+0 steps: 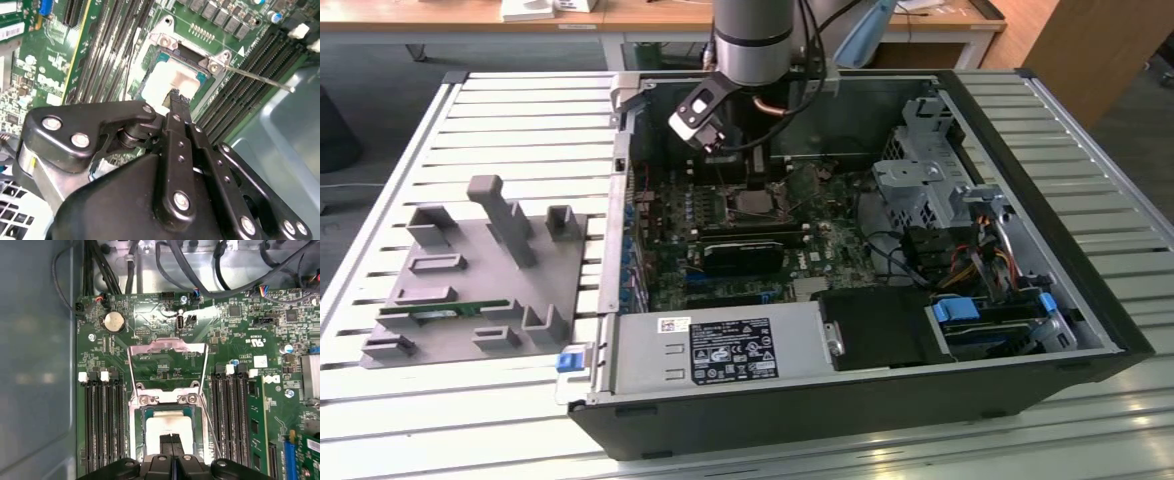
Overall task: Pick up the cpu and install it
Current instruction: 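Close the cpu cover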
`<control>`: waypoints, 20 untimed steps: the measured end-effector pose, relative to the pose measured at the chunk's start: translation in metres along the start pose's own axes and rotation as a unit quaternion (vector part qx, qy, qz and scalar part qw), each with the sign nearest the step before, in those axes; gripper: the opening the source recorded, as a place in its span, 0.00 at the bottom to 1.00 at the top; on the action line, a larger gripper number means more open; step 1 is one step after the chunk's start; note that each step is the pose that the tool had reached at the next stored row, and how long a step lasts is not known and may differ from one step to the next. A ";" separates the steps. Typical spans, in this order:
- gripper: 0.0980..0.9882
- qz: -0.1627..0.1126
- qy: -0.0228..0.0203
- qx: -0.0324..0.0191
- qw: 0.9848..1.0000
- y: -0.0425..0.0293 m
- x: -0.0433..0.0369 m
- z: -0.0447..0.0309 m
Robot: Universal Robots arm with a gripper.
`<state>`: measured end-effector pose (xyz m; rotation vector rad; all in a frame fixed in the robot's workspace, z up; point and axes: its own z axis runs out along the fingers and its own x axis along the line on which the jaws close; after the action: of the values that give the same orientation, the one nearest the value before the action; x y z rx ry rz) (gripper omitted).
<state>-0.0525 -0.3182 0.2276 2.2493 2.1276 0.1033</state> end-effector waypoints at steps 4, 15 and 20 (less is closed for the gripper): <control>0.01 0.000 0.000 0.000 1.000 0.0008 0.0002 -0.0103; 0.01 0.000 -0.004 0.000 1.000 0.0029 -0.0024 -0.0280; 0.01 0.000 -0.004 0.002 1.000 0.0214 -0.0014 -0.0266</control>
<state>-0.0334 -0.3212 0.2558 2.2467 2.1258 0.0896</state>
